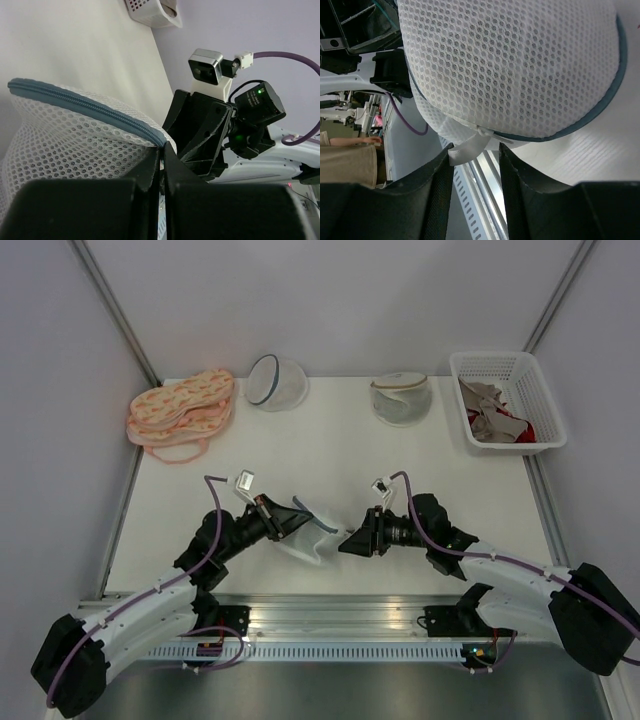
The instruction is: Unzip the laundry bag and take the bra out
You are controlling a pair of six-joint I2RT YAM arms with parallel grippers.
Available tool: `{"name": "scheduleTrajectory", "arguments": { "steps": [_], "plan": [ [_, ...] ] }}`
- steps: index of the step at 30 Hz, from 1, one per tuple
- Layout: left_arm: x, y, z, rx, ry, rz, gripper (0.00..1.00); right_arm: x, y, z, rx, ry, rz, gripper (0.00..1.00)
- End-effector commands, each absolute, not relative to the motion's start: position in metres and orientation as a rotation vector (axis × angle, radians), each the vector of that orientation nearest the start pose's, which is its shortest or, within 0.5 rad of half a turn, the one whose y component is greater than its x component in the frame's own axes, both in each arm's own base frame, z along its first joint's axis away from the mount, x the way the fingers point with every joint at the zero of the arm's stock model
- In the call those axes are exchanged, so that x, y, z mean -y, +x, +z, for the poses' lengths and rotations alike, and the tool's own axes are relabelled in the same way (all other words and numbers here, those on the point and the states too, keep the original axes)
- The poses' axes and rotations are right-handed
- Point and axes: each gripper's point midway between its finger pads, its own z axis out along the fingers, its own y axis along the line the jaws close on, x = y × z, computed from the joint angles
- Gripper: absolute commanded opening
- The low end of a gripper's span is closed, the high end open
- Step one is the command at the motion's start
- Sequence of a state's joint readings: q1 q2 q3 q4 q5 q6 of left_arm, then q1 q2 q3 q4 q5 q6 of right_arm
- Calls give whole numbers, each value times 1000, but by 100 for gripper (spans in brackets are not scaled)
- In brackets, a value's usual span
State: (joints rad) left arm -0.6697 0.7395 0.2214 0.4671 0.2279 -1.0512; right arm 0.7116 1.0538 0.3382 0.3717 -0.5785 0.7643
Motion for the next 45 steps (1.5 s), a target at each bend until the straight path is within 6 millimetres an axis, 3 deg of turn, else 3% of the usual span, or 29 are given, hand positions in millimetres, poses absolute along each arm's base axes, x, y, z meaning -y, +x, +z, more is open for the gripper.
{"name": "scheduleTrajectory", "arguments": {
  "steps": [1,3,4,7,9,10,14,20,30,33,36,39,41,45],
  "plan": [
    [251,182,212,-1771,-123,-1560,2,-298,148,153,-2030,-431,1547,45],
    [251,180,213,-1768,-118,-1567,2,-299,151,155,-2015,-425,1534,42],
    [251,180,211,-1776,-120,-1564,2,-298,153,157,-2007,-419,1525,33],
    [250,177,210,-1780,-114,-1568,2,-296,161,159,-1993,-390,1475,23],
    [250,176,208,-1790,-114,-1567,2,-291,164,154,-2013,-396,1414,27],
    [249,175,210,-1782,-116,-1569,2,-290,167,154,-2023,-395,1390,44],
    [246,174,213,-1770,-118,-1566,2,-282,167,133,-2100,-416,1299,57],
    [248,172,215,-1766,-116,-1593,2,-279,167,126,-2067,-403,1295,57],
    [248,169,209,-1778,-128,-1615,2,-302,172,166,-1888,-422,1468,50],
    [247,168,207,-1780,-130,-1616,2,-303,175,168,-1877,-420,1462,46],
    [247,167,205,-1784,-130,-1615,2,-302,176,169,-1873,-411,1449,35],
    [246,167,203,-1784,-135,-1612,2,-299,177,167,-1879,-408,1428,12],
    [245,167,203,-1786,-133,-1606,2,-297,176,164,-1898,-409,1413,2],
    [244,168,198,-1800,-133,-1584,2,-290,175,155,-1949,-421,1353,1]
  ]
}}
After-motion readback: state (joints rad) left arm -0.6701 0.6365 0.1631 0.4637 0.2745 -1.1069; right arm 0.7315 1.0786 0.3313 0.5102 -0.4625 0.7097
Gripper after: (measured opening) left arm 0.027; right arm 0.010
